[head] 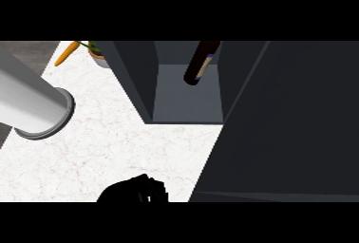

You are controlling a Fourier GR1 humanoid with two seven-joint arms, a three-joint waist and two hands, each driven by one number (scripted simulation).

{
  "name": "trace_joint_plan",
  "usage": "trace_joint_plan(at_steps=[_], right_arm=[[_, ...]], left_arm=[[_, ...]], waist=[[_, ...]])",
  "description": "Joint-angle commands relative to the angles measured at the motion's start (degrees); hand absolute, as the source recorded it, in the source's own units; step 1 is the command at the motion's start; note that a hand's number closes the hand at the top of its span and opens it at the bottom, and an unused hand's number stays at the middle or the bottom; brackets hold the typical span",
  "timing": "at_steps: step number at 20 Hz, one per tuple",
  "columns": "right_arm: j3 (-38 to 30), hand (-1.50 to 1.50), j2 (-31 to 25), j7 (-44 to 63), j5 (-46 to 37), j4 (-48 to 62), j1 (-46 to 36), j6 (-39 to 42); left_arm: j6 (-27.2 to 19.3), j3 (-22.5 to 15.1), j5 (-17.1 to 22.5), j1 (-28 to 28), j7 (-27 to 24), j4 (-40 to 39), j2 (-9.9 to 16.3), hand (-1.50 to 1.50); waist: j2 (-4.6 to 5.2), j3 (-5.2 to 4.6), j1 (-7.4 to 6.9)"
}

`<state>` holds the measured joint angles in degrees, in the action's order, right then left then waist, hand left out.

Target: Pick up the wine, place it into the cabinet and close the cabinet

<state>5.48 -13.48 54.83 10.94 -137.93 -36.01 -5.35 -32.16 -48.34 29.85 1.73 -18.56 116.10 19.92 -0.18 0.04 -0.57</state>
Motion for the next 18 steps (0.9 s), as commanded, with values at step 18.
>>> trace_joint_plan(at_steps=[18], right_arm=[[25.61, 1.50, 13.42, 0.56, -2.94, 13.69, -15.78, -8.61]], left_arm=[[34.52, 35.84, 25.20, -26.06, -12.69, 7.61, 28.30, 1.50]], waist=[[-0.19, -0.25, -1.87]])
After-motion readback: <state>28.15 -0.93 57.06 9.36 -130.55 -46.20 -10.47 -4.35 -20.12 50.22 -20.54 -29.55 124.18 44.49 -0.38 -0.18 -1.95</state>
